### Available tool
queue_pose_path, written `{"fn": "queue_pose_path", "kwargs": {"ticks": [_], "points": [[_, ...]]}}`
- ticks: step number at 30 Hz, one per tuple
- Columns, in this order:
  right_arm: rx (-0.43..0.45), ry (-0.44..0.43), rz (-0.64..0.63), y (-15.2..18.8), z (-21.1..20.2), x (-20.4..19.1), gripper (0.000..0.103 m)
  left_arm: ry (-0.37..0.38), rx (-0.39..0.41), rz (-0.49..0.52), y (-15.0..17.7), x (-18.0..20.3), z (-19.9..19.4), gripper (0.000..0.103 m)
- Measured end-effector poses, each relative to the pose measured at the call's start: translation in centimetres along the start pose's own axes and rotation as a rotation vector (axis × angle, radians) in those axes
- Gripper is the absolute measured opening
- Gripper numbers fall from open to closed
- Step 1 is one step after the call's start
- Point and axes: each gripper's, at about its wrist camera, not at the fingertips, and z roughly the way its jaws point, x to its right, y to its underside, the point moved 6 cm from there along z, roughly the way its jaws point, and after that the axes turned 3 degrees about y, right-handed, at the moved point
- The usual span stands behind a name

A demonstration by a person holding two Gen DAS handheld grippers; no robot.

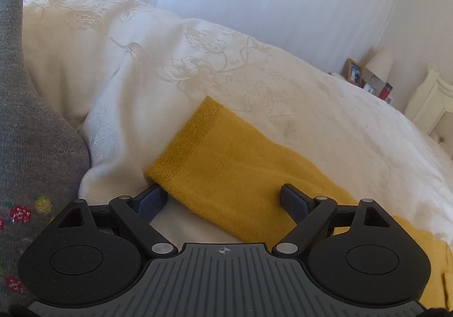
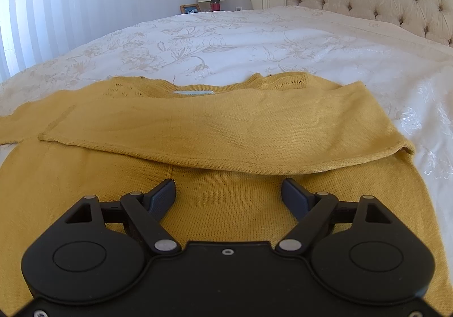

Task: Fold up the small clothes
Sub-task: 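Close the left gripper on the sleeve cuff and lift it, then lay the held sleeve across the sweater body and open the left gripper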

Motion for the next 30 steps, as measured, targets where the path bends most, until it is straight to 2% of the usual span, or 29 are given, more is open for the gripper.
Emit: {"fn": "queue_pose_path", "kwargs": {"ticks": [1, 2, 3, 4, 5, 6, 10, 15, 21, 23, 26, 30], "points": [[-0.001, 0.0, -0.001, 0.0, 0.0, 0.0, 0.085, 0.003, 0.008, -0.01, -0.2, -0.1, 0.1, 0.087], [-0.001, 0.0, -0.002, 0.0, 0.0, 0.0, 0.085, 0.004, 0.022, -0.019, -0.3, -0.1, 0.1, 0.083], [-0.001, 0.001, -0.003, 0.0, 0.0, 0.0, 0.085, -0.011, 0.034, -0.017, -0.5, -0.1, 0.1, 0.057], [-0.001, 0.001, -0.004, 0.0, 0.0, 0.0, 0.085, -0.048, 0.042, -0.012, -0.6, -0.2, 0.0, 0.039], [-0.002, 0.002, -0.005, 0.0, 0.1, 0.0, 0.085, -0.072, 0.04, -0.015, -0.7, -0.3, 0.0, 0.01], [-0.002, 0.002, -0.005, 0.0, 0.1, 0.0, 0.085, -0.048, 0.036, -0.026, -0.7, -0.2, -0.2, 0.007], [-0.002, 0.001, -0.004, 0.0, 0.1, 0.0, 0.085, -0.051, 0.062, 0.0, -1.3, 1.4, -2.1, 0.005], [-0.005, -0.011, 0.006, 0.0, 0.1, 0.0, 0.085, 0.019, 0.096, 0.128, -2.6, 8.0, -6.1, 0.005], [-0.034, -0.058, 0.025, -0.5, 0.1, 0.4, 0.087, 0.229, 0.136, 0.329, -3.3, 21.8, -11.7, 0.005], [-0.055, -0.083, 0.01, -1.2, -0.2, 0.8, 0.083, 0.31, 0.144, 0.374, -2.8, 26.7, -13.3, 0.005], [-0.035, -0.108, 0.014, -2.5, -1.8, 1.8, 0.082, 0.426, 0.119, 0.421, -0.8, 33.9, -14.6, 0.005], [0.0, -0.129, 0.061, -3.1, -4.5, 4.5, 0.082, 0.541, 0.061, 0.47, 3.7, 42.1, -14.0, 0.005]]}}
